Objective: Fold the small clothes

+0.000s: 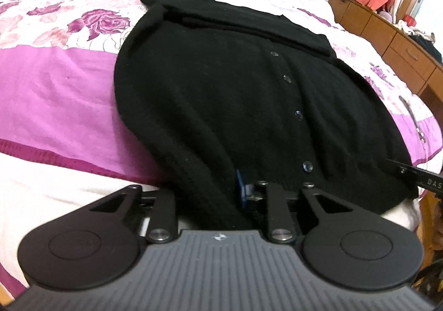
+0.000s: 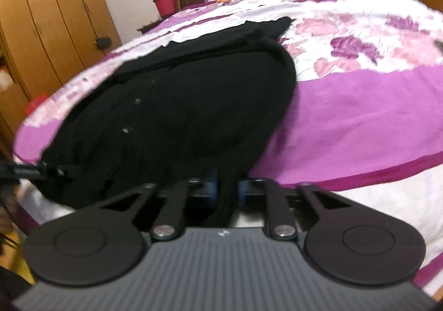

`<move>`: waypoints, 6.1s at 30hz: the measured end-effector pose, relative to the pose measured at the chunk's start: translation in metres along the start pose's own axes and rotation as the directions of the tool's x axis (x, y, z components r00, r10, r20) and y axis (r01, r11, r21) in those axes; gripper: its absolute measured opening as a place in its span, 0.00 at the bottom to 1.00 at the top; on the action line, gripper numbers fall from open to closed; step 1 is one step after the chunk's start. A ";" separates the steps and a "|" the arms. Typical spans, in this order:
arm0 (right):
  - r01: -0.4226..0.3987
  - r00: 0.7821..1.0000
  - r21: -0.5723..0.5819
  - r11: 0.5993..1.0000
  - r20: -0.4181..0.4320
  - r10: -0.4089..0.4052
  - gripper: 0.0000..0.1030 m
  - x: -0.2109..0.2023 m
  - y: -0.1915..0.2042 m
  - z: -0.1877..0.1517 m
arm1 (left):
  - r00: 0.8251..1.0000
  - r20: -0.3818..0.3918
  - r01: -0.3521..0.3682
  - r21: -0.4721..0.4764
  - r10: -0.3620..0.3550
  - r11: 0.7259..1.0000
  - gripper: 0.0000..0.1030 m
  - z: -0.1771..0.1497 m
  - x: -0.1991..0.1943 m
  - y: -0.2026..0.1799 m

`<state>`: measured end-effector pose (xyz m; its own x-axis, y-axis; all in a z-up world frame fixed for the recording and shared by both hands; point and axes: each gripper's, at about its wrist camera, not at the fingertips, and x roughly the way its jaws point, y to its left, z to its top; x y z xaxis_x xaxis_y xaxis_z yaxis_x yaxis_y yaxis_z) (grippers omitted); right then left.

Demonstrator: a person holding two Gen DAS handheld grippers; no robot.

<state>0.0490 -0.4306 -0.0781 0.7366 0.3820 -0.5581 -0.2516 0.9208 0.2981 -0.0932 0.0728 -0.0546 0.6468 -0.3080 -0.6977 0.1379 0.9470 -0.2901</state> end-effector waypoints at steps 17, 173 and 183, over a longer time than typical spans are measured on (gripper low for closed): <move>-0.280 0.935 0.241 0.929 0.287 0.207 0.09 -0.021 -0.015 0.065 | 0.952 0.294 0.148 -0.202 -0.084 0.968 0.06 0.077 -0.060 0.013; 0.070 0.983 0.323 0.944 0.136 -0.119 0.51 0.141 -0.099 0.167 | 0.950 0.101 -0.294 -0.034 0.296 0.955 0.53 0.229 0.109 0.052; -0.043 0.987 0.380 0.924 0.160 -0.020 0.52 0.159 -0.098 0.143 | 0.948 0.070 -0.309 -0.049 0.312 0.950 0.57 0.222 0.128 0.062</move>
<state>0.2809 -0.4717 -0.0853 0.8323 0.3460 -0.4331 -0.0255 0.8043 0.5936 0.1642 0.1124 -0.0164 0.7085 0.0096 -0.7056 -0.1054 0.9901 -0.0924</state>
